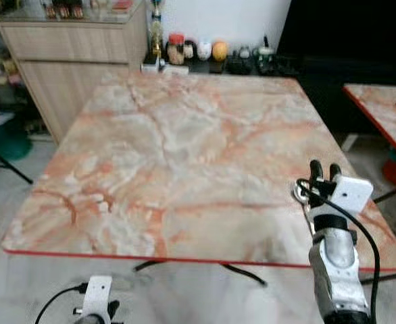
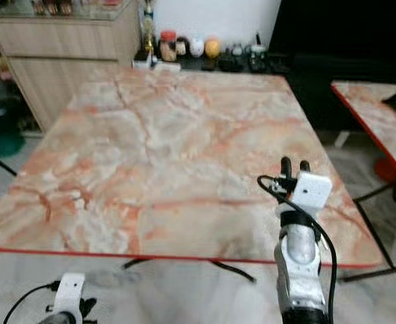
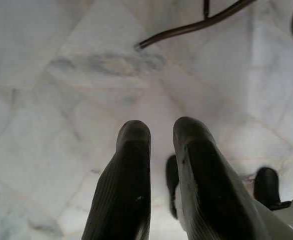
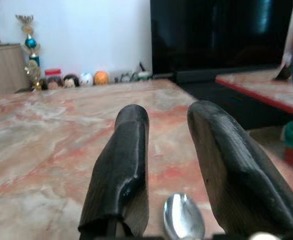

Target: Setting the table

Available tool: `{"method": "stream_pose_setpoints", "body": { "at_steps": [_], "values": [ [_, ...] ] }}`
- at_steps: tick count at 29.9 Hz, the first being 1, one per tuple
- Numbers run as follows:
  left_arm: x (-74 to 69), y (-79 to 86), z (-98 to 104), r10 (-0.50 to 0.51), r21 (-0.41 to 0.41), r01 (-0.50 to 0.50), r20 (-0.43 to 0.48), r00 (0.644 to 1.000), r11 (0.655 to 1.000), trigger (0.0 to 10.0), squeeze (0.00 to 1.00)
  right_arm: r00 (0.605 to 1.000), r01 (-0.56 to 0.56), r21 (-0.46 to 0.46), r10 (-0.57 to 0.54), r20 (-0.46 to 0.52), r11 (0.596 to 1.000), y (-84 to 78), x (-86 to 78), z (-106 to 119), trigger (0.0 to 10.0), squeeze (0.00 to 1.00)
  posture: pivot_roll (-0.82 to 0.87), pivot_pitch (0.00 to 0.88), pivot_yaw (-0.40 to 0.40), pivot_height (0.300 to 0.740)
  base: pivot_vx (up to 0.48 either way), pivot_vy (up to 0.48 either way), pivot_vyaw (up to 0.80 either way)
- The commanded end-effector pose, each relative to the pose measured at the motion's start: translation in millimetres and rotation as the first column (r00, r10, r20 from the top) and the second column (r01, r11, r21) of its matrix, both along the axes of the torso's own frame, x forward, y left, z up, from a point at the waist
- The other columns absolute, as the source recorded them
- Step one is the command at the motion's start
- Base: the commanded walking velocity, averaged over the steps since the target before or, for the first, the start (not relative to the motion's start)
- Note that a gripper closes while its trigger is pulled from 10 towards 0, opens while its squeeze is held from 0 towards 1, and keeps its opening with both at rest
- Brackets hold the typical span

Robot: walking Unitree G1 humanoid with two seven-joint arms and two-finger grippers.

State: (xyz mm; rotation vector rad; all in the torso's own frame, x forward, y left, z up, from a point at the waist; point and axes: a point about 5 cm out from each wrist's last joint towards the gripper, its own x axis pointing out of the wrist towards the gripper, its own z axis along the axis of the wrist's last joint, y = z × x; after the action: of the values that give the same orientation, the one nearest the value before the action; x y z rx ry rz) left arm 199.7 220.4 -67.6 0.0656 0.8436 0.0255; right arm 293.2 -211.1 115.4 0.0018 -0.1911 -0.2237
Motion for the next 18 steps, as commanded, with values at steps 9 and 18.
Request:
{"method": "stream_pose_setpoints", "body": {
  "at_steps": [9, 18],
  "values": [
    [-8.8, -3.1, -6, 0.003, -0.008, -0.004, -0.045, 0.999, 1.0, 10.0, 0.0, 0.989, 0.008, 0.056, 0.0, -0.145, 0.998, -14.2, -10.4, -20, 10.0, 1.0, 0.02, 0.0, -0.015, 0.74, 0.0, 0.0, 0.0],
    [-12.0, -2.7, -8, 0.008, -0.014, -0.009, -0.054, 0.998, 1.0, 10.0, 0.0, 0.968, -0.012, 0.072, 0.03, -0.247, 0.997, -27.3, 2.8, -20, 10.0, 1.0, 0.02, 0.0, -0.017, 0.74, 0.0, 0.0, 0.0]
  ]
}}
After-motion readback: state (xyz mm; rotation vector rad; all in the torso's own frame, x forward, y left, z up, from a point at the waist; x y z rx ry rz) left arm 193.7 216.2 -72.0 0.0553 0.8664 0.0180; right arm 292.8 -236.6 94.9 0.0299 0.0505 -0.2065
